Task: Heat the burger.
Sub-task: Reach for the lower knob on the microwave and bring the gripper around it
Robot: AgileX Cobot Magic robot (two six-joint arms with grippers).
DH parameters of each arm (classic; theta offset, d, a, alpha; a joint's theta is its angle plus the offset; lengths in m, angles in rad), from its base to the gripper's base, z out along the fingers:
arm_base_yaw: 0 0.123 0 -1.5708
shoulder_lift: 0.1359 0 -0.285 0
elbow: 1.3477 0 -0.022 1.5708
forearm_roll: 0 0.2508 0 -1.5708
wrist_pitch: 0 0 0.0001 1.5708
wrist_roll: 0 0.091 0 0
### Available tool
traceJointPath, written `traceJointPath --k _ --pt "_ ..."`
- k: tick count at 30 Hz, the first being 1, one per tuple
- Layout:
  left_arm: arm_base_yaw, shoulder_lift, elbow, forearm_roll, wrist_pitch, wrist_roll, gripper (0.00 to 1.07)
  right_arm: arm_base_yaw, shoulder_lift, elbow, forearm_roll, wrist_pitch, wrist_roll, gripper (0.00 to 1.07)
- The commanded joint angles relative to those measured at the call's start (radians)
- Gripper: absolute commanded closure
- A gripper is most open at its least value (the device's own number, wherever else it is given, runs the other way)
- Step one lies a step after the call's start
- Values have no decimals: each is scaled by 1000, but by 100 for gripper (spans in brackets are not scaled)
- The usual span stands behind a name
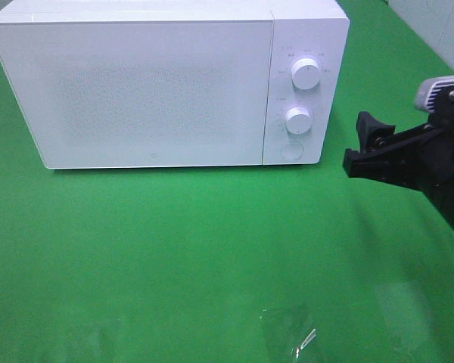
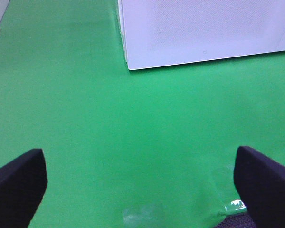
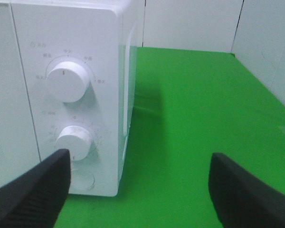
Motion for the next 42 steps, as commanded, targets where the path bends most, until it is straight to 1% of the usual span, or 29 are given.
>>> traceJointPath --k 1,3,4,5,7,10,18,21,24,25,28,30,31,32,36,42 --pt "2 -19 3 1 -11 -4 7 55 40 -27 71 -50 -46 31" --pt "2 -19 3 1 -11 -4 7 111 109 -78 128 -76 -63 31" --pt "2 -19 3 1 -11 -4 7 111 109 -78 128 -76 -63 31" --pt "2 -19 3 1 -11 -4 7 127 136 -103 142 -80 -63 31" --pt "2 -19 3 1 -11 -4 7 127 148 -113 145 -82 -63 31" --pt "2 -19 3 1 -11 -4 7 127 190 -163 145 -95 -63 31" --pt "2 -19 3 1 -11 -4 7 126 282 -227 134 -112 -63 31" --pt "2 -19 3 1 -11 -4 7 123 332 -274 130 -105 -63 31" --pt "2 -19 3 1 -11 -4 7 123 345 -287 126 -105 -63 31" --pt "2 -19 3 1 -11 -4 7 106 386 -325 112 -100 -63 31" --pt "2 -19 3 1 -11 -4 7 92 411 -352 86 -89 -62 31" --pt "2 -19 3 1 -11 -4 7 59 436 -388 33 -66 -54 31" --pt "2 -19 3 1 -11 -4 7 59 436 -388 33 -66 -54 31" --pt "2 -19 3 1 -11 -4 7 41 453 -409 13 -63 -52 31" --pt "2 -19 3 1 -11 -4 7 18 485 -443 0 -49 -37 31" --pt "2 -19 3 1 -11 -4 7 13 533 -486 -2 -48 -35 31"
